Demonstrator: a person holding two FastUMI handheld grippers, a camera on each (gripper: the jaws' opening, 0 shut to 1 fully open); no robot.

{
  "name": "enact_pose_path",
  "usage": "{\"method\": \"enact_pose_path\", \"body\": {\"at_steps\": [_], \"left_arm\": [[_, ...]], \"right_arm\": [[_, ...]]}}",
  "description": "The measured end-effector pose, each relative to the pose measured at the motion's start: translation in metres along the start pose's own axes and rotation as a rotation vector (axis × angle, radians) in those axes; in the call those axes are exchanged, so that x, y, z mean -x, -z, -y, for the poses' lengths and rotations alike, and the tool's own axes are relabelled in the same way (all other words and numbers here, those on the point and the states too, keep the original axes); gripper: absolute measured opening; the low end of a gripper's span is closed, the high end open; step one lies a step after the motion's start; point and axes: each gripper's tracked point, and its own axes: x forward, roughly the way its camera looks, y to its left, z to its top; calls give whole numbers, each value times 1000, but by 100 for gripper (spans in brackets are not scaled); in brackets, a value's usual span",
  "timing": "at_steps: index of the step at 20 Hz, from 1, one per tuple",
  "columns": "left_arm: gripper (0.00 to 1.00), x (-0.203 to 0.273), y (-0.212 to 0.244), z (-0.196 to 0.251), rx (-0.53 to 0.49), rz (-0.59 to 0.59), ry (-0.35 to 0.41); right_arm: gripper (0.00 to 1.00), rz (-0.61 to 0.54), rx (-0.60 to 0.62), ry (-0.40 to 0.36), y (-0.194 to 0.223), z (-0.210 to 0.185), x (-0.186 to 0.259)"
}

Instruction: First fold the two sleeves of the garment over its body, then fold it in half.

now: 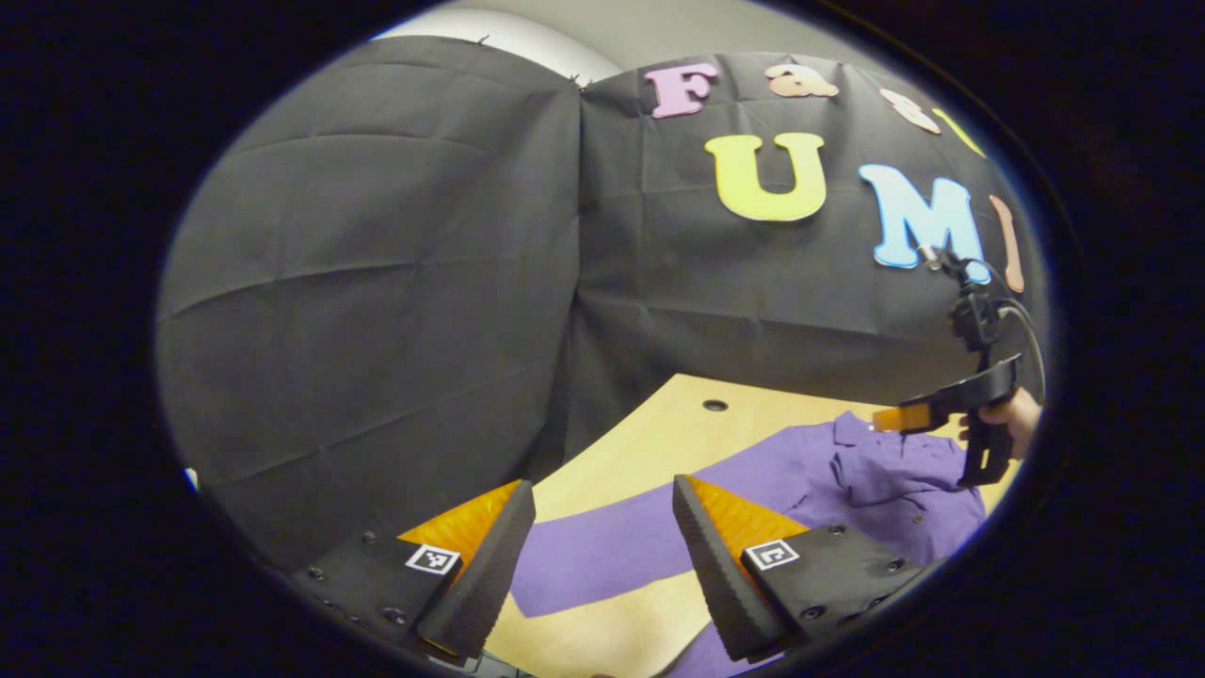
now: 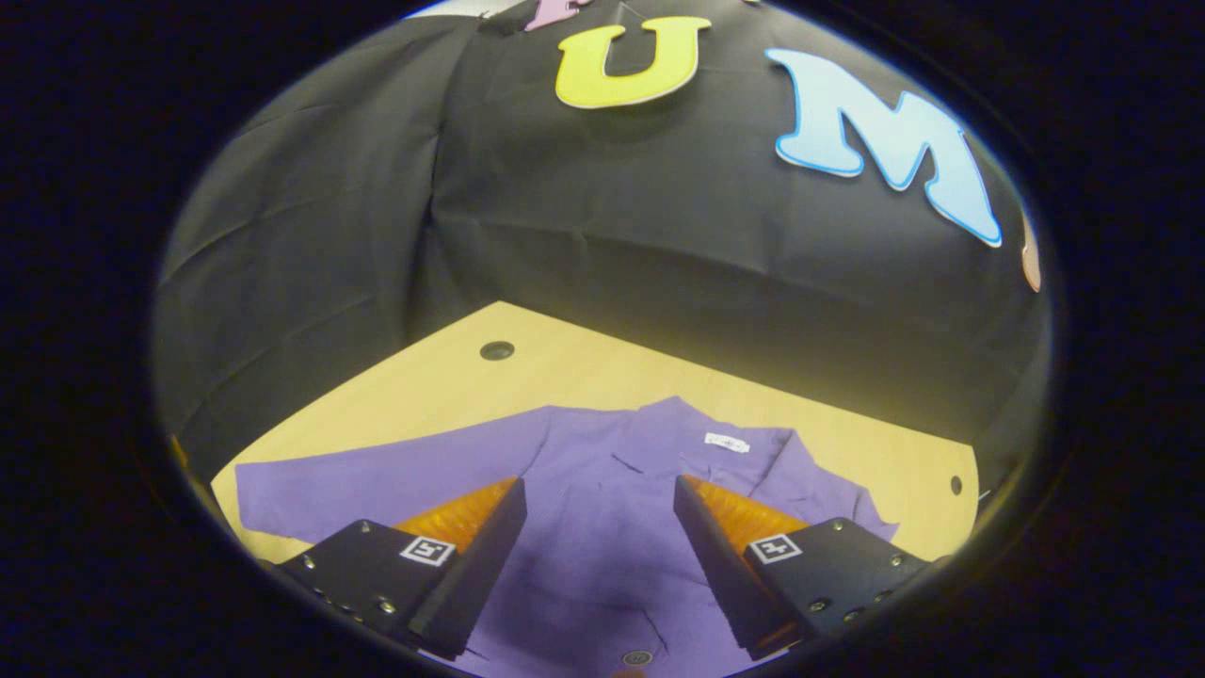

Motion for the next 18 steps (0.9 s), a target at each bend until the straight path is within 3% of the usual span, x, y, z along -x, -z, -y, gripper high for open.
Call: {"method": "enact_pose_path", "body": {"at_steps": [6,11,18], "left_arm": [[94,-32,55,-39,71,-142,-112],[95,-61,104,-67,125,-271,-182],[95,-77,143,-83,160,-408,-170]], "right_arm": [[97,84,-43,-11,-22,-11,58],[97,102,-46,24,-20,-7,100],[97,72,-141,87,0,-1,129]]}}
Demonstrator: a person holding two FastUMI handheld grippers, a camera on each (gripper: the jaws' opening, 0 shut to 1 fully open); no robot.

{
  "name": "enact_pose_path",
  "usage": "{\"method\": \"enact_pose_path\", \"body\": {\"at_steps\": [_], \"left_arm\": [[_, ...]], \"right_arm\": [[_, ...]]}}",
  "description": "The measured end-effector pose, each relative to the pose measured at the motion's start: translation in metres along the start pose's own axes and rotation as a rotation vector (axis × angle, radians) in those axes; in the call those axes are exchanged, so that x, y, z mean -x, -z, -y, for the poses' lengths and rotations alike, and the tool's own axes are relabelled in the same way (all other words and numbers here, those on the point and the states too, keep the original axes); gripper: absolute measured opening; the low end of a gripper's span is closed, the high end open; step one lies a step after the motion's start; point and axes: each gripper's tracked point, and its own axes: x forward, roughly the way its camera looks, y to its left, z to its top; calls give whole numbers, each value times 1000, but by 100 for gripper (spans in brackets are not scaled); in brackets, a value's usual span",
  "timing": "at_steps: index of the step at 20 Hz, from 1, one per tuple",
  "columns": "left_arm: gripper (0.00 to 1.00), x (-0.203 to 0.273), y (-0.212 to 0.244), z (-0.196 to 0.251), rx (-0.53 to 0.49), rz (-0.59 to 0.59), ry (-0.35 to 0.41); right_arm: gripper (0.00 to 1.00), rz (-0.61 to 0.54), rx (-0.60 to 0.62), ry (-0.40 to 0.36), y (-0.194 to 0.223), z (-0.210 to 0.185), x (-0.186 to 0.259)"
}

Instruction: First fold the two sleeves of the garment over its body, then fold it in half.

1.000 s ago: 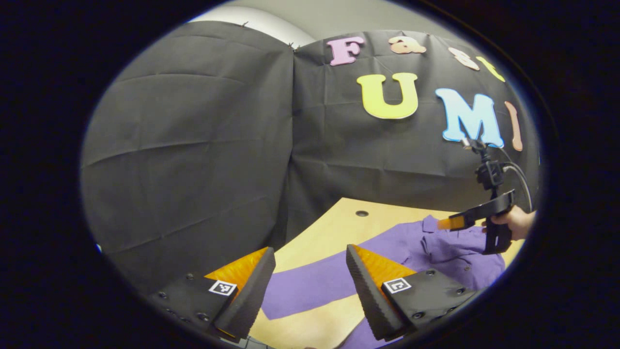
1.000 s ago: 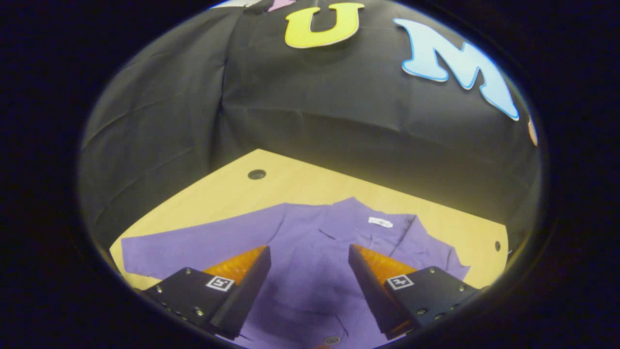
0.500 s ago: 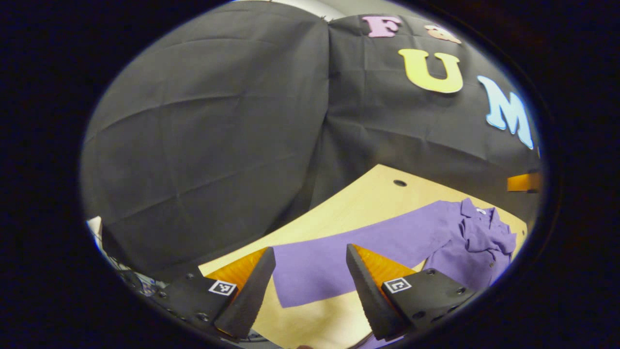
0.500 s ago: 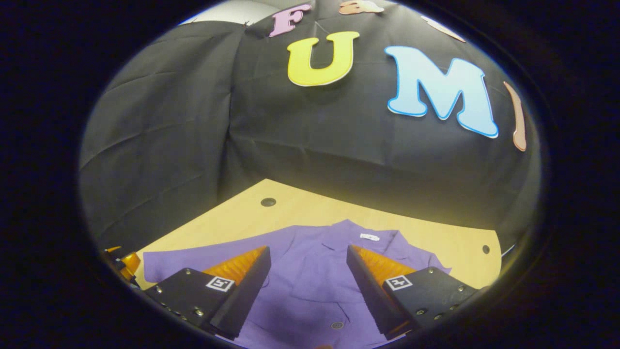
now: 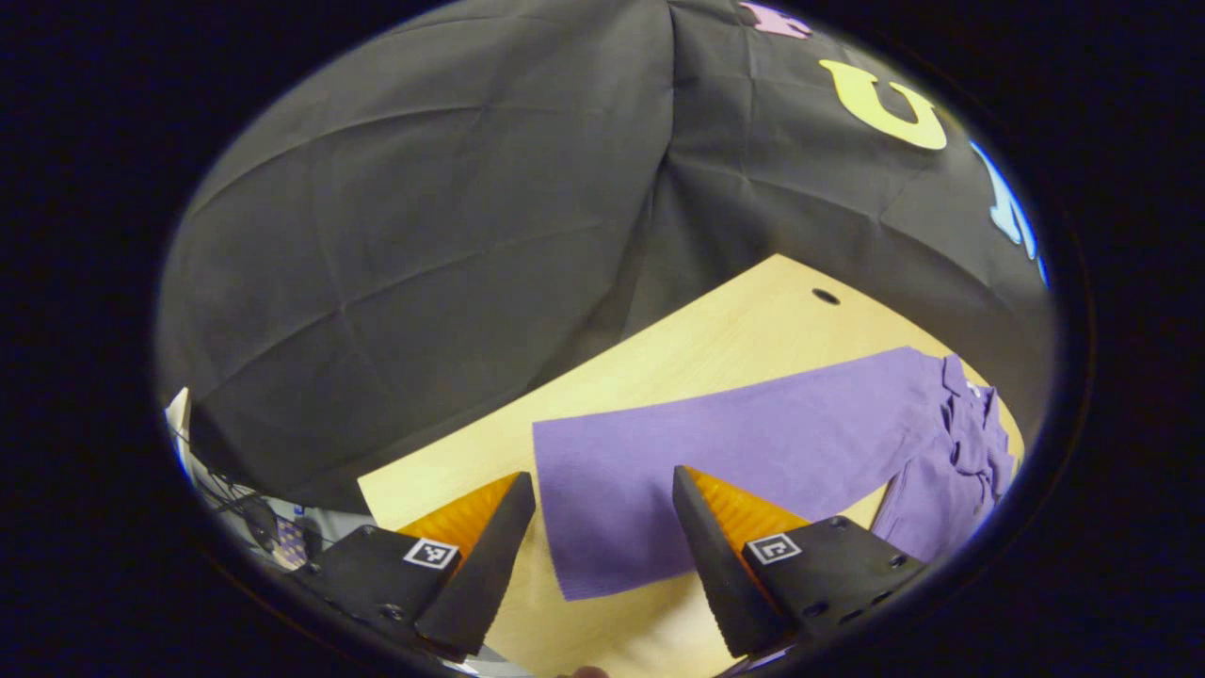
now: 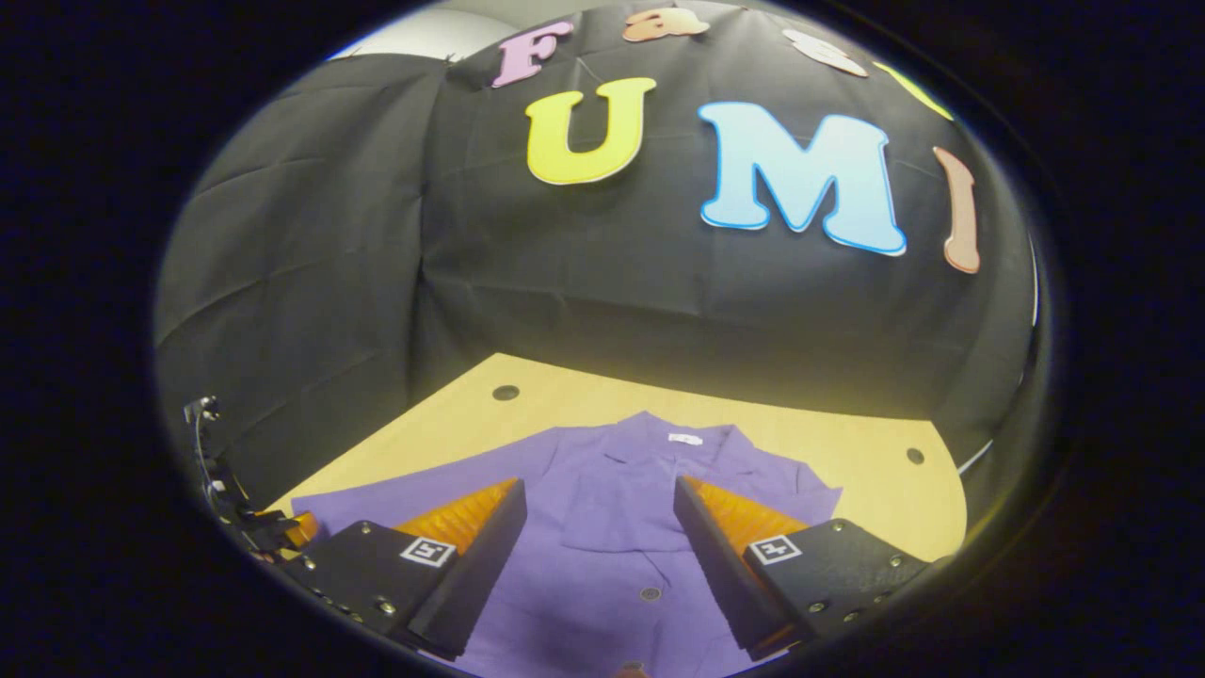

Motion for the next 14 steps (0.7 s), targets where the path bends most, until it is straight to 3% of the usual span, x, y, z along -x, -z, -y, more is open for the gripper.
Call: {"method": "enact_pose_path", "body": {"at_steps": [8,14], "left_arm": [[96,-13,10,2,-64,-47,-52],[61,-14,11,18,-55,-36,-30]], "right_arm": [[97,-22,-67,-9,3,-8,14],[98,-15,-58,-37,3,-6,15]]}}
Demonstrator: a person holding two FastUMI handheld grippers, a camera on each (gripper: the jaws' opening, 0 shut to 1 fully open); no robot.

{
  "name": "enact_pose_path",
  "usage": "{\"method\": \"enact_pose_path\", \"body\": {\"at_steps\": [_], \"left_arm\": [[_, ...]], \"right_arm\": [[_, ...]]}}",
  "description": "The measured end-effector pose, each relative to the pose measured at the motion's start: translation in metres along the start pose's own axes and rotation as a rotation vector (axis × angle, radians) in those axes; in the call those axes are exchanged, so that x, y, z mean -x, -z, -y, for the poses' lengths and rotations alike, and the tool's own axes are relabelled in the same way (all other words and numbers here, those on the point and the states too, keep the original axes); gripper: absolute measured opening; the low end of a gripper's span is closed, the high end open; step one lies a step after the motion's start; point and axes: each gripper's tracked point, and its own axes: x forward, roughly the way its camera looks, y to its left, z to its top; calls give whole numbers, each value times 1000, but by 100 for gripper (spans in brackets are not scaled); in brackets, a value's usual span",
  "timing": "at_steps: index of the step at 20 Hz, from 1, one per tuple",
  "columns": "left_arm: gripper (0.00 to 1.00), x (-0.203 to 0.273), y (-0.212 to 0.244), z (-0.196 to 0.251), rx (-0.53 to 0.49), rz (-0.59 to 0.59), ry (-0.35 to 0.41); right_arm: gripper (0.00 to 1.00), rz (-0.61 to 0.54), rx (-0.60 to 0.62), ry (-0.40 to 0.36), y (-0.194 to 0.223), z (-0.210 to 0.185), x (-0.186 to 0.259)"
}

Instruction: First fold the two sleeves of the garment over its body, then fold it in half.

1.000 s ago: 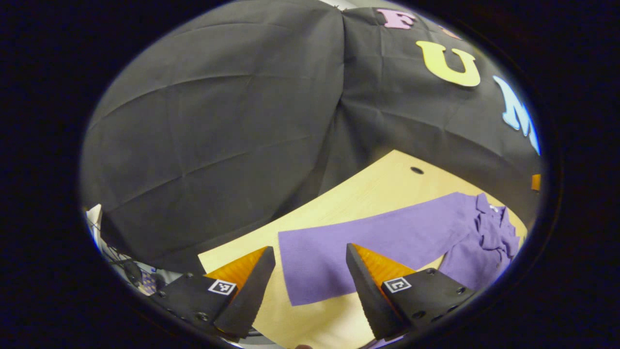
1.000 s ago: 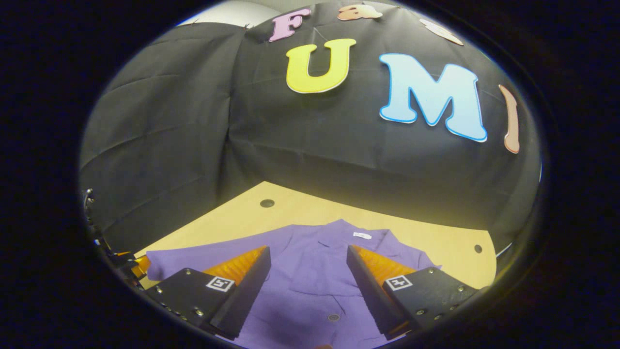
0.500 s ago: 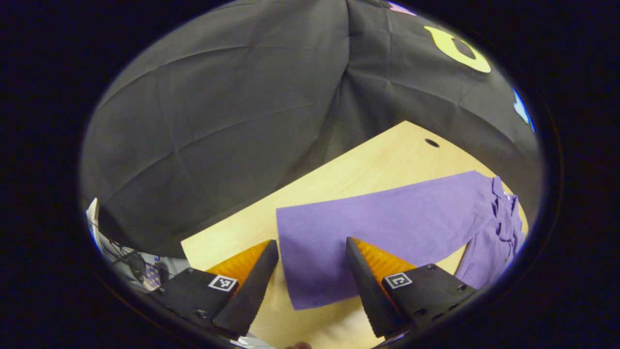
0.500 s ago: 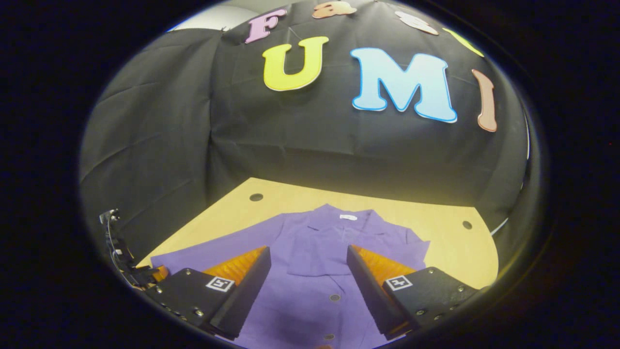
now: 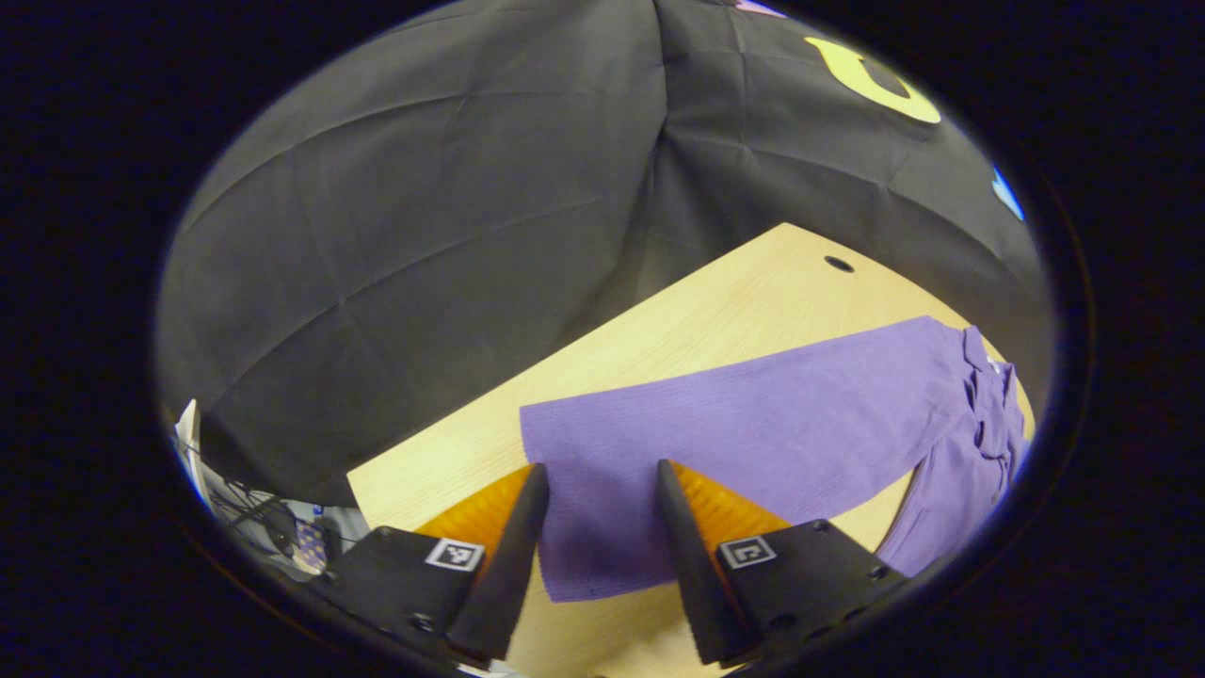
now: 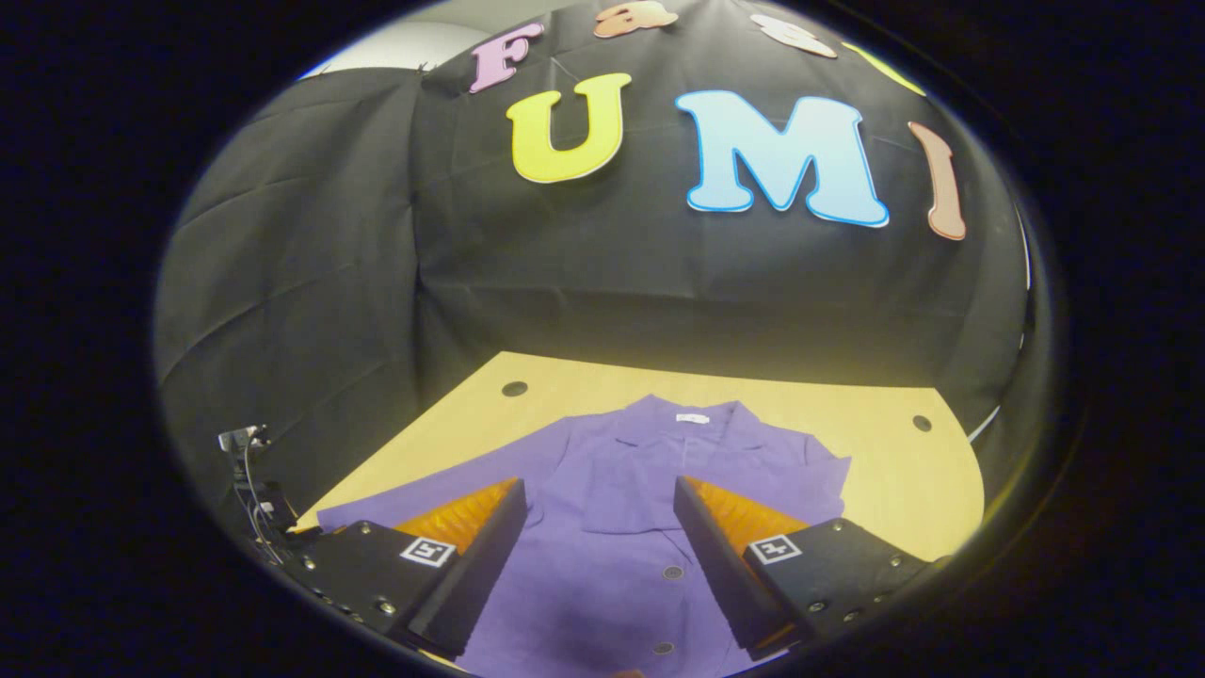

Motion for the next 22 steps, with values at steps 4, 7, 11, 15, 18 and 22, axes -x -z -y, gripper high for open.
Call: {"method": "enact_pose_path", "body": {"at_steps": [4,7,11,15,18,22], "left_arm": [[14,-4,1,18,-24,13,24],[10,-3,-4,19,-2,23,47],[7,1,-15,20,69,32,70],[7,21,-48,36,62,106,107],[7,42,-74,74,70,146,158],[7,64,-101,131,28,197,232]], "right_arm": [[97,2,-5,-8,3,11,5],[97,7,-11,2,3,29,10],[97,21,-14,38,0,58,20],[97,41,0,66,-1,80,33],[97,50,-7,73,3,93,42],[97,60,-12,97,7,114,53]]}}
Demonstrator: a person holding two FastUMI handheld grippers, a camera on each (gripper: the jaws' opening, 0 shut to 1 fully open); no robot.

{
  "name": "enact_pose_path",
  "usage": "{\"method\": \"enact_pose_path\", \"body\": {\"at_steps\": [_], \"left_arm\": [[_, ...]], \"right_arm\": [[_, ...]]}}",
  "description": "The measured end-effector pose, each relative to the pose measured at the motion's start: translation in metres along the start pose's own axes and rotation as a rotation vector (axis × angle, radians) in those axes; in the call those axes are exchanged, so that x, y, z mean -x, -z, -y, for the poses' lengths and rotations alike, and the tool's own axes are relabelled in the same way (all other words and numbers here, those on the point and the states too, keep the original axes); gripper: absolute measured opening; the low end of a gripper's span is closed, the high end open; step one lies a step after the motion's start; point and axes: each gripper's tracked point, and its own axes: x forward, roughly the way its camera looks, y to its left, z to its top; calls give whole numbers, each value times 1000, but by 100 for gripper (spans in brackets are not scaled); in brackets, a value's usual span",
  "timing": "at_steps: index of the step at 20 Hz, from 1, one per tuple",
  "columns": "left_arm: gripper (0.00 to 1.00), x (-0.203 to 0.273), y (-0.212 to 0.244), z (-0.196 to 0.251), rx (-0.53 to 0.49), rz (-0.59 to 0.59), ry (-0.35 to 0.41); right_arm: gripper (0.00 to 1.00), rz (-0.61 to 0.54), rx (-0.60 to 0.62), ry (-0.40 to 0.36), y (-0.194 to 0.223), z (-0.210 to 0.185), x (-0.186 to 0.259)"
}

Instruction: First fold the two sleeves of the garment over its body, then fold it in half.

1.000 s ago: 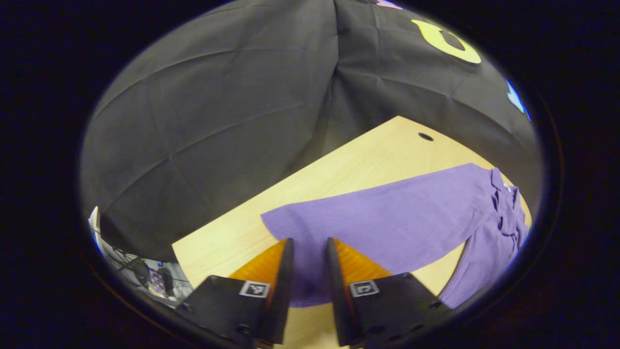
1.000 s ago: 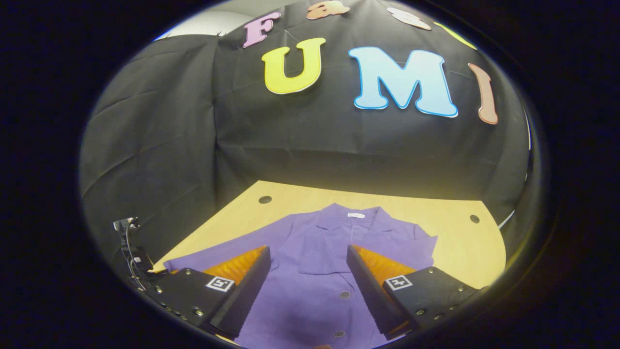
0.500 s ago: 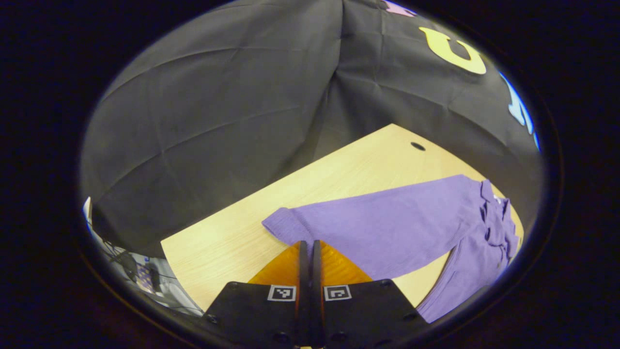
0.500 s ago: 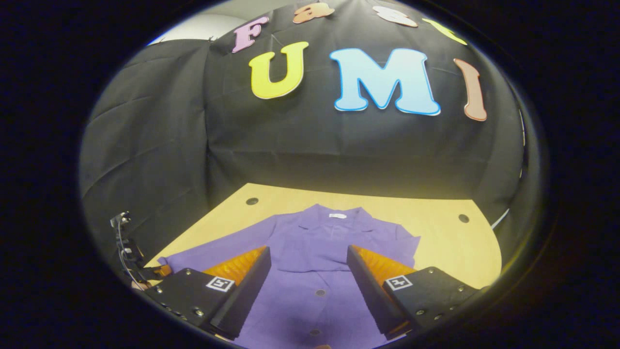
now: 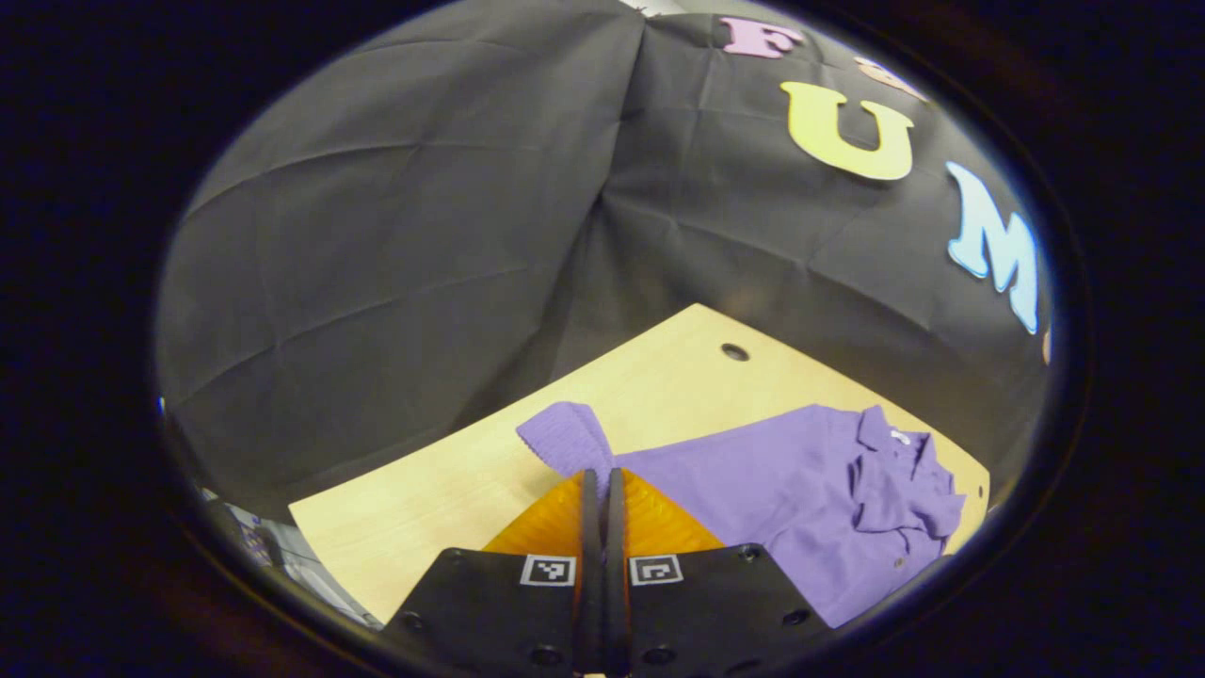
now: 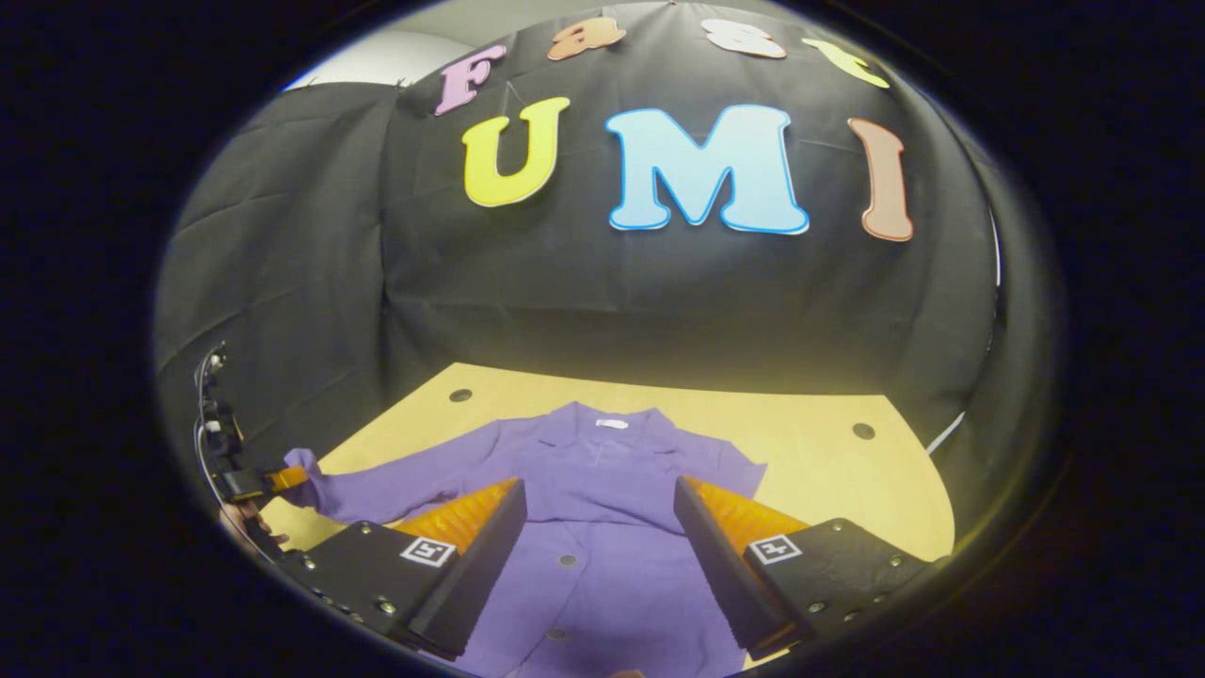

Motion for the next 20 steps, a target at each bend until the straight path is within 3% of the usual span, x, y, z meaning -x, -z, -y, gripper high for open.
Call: {"method": "enact_pose_path", "body": {"at_steps": [8,20], "left_arm": [[7,-1,-16,152,-78,28,179],[7,21,26,349,-229,5,430]], "right_arm": [[97,-2,-33,54,12,49,13],[97,-22,-82,152,41,129,33]]}}
